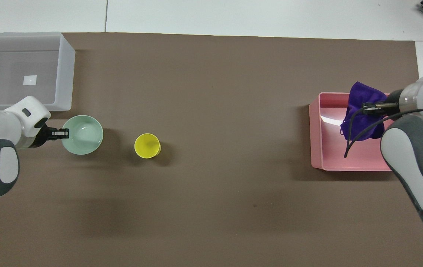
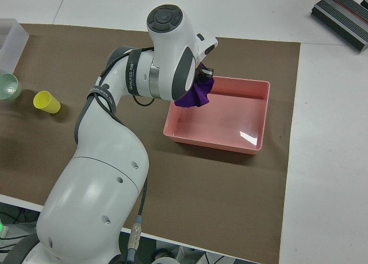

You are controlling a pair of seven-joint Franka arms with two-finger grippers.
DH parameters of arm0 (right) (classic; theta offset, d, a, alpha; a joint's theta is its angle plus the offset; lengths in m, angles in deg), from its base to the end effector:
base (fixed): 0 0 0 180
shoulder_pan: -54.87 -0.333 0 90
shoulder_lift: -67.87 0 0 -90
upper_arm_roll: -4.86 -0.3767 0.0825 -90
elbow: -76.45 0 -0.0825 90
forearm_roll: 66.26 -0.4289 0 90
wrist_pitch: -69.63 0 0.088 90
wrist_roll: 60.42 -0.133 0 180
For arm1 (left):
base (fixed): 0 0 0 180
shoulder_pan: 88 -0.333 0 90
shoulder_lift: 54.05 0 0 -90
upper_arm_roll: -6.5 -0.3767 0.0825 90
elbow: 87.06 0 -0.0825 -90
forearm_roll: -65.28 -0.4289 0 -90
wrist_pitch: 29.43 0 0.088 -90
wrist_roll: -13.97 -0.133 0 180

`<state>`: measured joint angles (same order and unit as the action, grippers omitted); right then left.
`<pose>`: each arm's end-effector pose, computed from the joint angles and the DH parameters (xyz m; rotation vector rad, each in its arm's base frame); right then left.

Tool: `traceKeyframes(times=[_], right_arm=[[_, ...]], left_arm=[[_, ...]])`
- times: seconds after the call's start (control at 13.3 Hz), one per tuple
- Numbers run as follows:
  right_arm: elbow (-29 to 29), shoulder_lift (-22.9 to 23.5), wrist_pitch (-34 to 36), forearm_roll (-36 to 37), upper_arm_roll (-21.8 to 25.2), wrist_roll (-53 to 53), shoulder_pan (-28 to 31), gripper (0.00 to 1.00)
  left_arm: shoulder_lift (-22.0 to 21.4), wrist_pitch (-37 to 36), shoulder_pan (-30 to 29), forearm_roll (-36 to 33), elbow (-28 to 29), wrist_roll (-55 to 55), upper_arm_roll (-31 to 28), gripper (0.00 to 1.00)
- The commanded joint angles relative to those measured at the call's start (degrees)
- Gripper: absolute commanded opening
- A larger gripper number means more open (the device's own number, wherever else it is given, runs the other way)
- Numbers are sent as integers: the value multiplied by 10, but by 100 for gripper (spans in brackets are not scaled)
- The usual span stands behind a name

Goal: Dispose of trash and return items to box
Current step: 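Drop the purple cloth into the pink box while the left gripper grasps the bowl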

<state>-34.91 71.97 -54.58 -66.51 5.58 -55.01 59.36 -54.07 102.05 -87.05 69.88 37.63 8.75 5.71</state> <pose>0.6365 -0.0576 0.4749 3.1213 0.0022 0.2382 0.5853 -0.0050 0.4121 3.0773 -0.0681 0.1872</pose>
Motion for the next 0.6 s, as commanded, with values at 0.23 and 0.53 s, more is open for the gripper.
traceKeyframes(times=[0.23,0.53], right_arm=[[-107,8,-117,0,-7,27,33,0],[-116,26,-133,-5,-7,27,37,44]], left_arm=[[44,-51,-38,3,-135,-2,-2,0],[117,-55,-68,1,-254,-1,-2,0]])
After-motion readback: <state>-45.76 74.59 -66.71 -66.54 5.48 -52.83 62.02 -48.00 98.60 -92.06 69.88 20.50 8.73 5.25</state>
